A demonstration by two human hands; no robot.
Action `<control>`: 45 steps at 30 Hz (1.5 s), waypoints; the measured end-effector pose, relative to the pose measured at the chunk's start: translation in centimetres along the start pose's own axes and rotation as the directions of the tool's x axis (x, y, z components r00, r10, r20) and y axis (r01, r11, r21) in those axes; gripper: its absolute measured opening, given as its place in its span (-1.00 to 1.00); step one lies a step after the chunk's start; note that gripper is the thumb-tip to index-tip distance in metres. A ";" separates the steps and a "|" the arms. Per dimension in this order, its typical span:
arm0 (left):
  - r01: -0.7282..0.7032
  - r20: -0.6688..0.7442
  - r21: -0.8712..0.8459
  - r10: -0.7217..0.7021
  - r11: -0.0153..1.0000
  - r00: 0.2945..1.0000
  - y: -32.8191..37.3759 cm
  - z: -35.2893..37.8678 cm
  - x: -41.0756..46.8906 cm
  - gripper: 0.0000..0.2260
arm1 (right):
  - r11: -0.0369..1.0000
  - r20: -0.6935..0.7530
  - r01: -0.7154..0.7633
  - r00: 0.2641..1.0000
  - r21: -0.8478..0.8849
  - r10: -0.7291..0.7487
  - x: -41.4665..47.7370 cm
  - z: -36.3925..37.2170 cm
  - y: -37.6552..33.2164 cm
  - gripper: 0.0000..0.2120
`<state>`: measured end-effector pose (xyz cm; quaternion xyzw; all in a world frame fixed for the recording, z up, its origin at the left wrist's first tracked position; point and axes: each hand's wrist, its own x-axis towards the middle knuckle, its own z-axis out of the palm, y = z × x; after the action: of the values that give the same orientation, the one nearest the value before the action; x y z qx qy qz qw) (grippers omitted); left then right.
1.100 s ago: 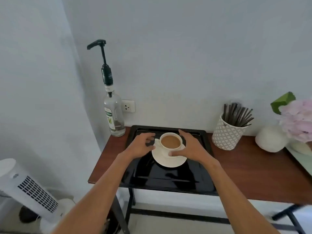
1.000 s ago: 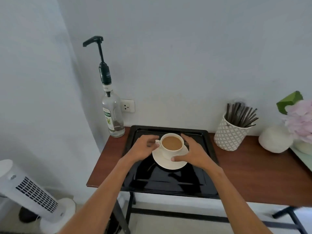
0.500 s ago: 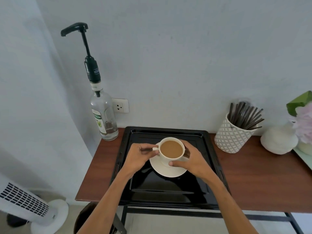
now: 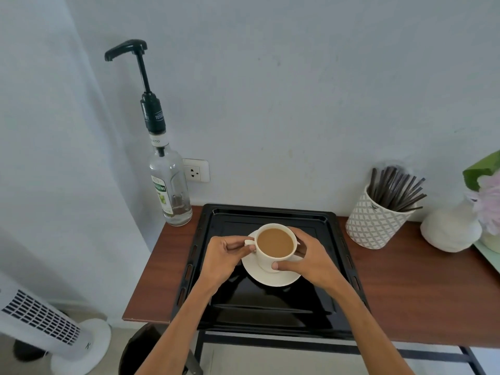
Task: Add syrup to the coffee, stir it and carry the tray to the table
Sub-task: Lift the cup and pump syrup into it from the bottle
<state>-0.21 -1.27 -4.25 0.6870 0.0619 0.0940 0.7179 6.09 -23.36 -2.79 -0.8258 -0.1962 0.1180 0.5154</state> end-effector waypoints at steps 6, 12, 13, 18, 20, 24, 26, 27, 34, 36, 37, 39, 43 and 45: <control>-0.046 -0.017 -0.039 0.045 0.998 0.999 1.0 -0.2 -1.2 -0.85 | 0.999 -0.008 0.048 0.999 0.011 -0.048 -0.4 -0.2 -1.5 -0.25; -0.091 -0.071 -0.117 0.083 0.989 0.994 3.9 0.1 -2.7 -0.81 | 0.994 0.007 0.109 0.994 0.030 -0.109 -0.8 -0.8 -4.1 -0.29; -0.098 -0.081 -0.121 0.089 0.988 0.993 4.3 0.1 -3.0 -0.80 | 0.993 0.015 0.116 0.993 0.029 -0.117 -1.0 -0.9 -4.5 -0.30; -0.135 -0.169 -0.109 0.116 0.985 0.979 6.0 0.1 -5.0 -0.87 | 0.987 0.055 0.153 0.986 0.046 -0.156 -1.7 -1.1 -6.5 -0.32; -0.139 -0.199 -0.081 0.120 0.987 0.973 6.7 0.0 -5.9 -0.84 | 0.984 0.082 0.167 0.982 0.056 -0.171 -2.0 -1.1 -7.4 -0.35; -0.140 -0.247 -0.080 0.117 0.987 0.962 8.1 -0.8 -7.3 -0.85 | 0.979 0.130 0.197 0.970 0.059 -0.203 -2.3 -0.9 -9.1 -0.38; -0.152 -0.274 -0.069 0.127 0.986 0.953 8.9 -1.3 -8.0 -0.85 | 0.976 0.145 0.206 0.966 0.069 -0.215 -2.3 -0.6 -9.9 -0.35; -0.158 -0.290 -0.066 0.133 0.985 0.948 9.2 -1.5 -8.2 -0.85 | 0.974 0.153 0.211 0.963 0.079 -0.221 -2.3 -0.4 -10.3 -0.34; -0.211 -0.377 -0.067 0.171 0.975 0.910 11.7 -3.5 -9.4 -0.78 | 0.957 0.189 0.268 0.940 0.112 -0.285 -1.7 1.2 -13.8 -0.40; -0.226 -0.396 -0.060 0.185 0.972 0.900 12.5 -4.4 -9.3 -0.76 | 0.953 0.187 0.282 0.936 0.114 -0.299 -1.2 1.8 -14.7 -0.41; -0.231 -0.408 -0.055 0.190 0.971 0.893 12.9 -4.8 -9.3 -0.76 | 0.950 0.185 0.291 0.933 0.114 -0.309 -0.9 2.1 -15.1 -0.42; -0.243 -0.420 -0.039 0.205 0.969 0.884 13.7 -5.9 -9.1 -0.75 | 0.943 0.182 0.312 0.927 0.112 -0.328 -0.3 2.9 -16.1 -0.42; -0.263 -0.416 -0.008 0.236 0.965 0.878 15.1 -8.3 -8.4 -0.76 | 0.936 0.175 0.338 0.920 0.103 -0.351 1.4 4.5 -18.0 -0.42; -0.265 -0.418 0.005 0.243 0.964 0.875 15.4 -9.6 -7.9 -0.81 | 0.933 0.175 0.348 0.917 0.096 -0.360 2.3 5.3 -18.9 -0.42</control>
<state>-10.74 6.99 10.39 0.6343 0.1198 0.3327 0.6874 2.17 -10.65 11.82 -0.7452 -0.3866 0.1070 0.5328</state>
